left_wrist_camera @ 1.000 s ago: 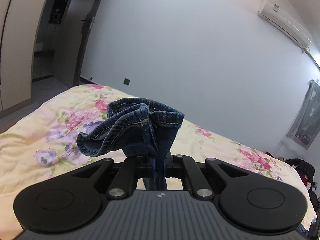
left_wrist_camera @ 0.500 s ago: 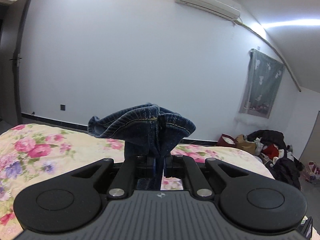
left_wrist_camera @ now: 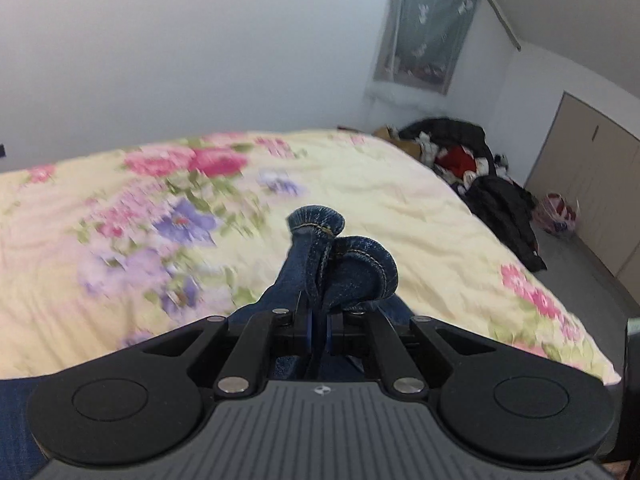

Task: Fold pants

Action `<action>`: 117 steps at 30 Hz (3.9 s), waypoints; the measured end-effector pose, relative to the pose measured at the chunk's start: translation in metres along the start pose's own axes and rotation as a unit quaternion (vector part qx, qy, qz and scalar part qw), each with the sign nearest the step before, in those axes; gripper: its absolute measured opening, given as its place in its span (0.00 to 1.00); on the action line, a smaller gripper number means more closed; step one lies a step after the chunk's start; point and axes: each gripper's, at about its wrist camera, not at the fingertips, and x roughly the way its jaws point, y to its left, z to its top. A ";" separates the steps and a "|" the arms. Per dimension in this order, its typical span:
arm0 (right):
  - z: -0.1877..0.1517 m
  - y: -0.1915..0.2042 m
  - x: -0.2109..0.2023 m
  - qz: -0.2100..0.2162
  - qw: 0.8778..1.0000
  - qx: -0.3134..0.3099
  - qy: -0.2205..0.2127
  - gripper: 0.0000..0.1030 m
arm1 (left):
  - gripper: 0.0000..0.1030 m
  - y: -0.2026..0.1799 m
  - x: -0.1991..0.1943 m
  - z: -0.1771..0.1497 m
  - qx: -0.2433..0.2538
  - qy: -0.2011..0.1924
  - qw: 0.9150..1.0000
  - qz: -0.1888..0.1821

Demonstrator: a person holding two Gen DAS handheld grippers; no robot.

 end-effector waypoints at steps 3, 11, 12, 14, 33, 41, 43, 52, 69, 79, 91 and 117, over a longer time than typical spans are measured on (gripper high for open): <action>-0.009 -0.009 0.005 0.008 1.000 0.005 0.014 0.00 | 0.05 -0.011 0.027 -0.029 0.015 0.054 0.998 -0.028; -0.019 -0.001 0.020 0.088 0.996 0.010 -0.003 0.00 | 0.05 -0.006 0.026 -0.032 0.001 0.069 0.995 -0.068; -0.017 0.001 0.024 0.094 0.995 0.010 -0.010 0.00 | 0.05 -0.004 0.023 -0.030 0.003 0.069 0.995 -0.070; -0.010 0.003 0.035 0.101 0.994 0.017 -0.028 0.00 | 0.05 -0.006 0.024 -0.026 0.015 0.078 0.994 -0.075; -0.001 -0.028 0.023 0.011 0.998 0.036 -0.040 0.02 | 0.52 -0.017 0.045 -0.068 0.050 0.225 0.953 -0.194; -0.022 -0.052 -0.031 0.083 0.980 0.171 -0.056 0.45 | 0.52 0.017 0.003 -0.065 0.058 0.183 0.968 -0.161; -0.023 -0.055 -0.034 0.117 0.967 0.220 -0.056 0.61 | 0.53 0.032 -0.010 -0.060 0.062 0.171 0.974 -0.133; -0.015 -0.045 0.011 0.163 0.926 0.340 0.002 0.70 | 0.54 0.119 -0.049 -0.060 0.032 0.129 0.991 -0.016; 0.010 -0.062 0.064 0.199 0.903 0.378 0.038 0.20 | 0.54 0.208 -0.053 -0.073 -0.019 0.096 0.995 0.023; 0.070 0.012 0.018 0.107 0.978 0.177 -0.014 0.02 | 0.54 0.246 -0.075 -0.078 -0.042 0.077 0.992 0.091; 0.133 0.117 -0.057 -0.106 0.969 -0.205 -0.089 0.01 | 0.54 0.288 -0.098 -0.085 -0.103 0.049 0.987 0.111; 0.066 -0.056 0.059 -0.149 0.986 0.078 -0.014 0.21 | 0.54 0.279 -0.032 -0.109 -0.060 0.075 0.990 0.107</action>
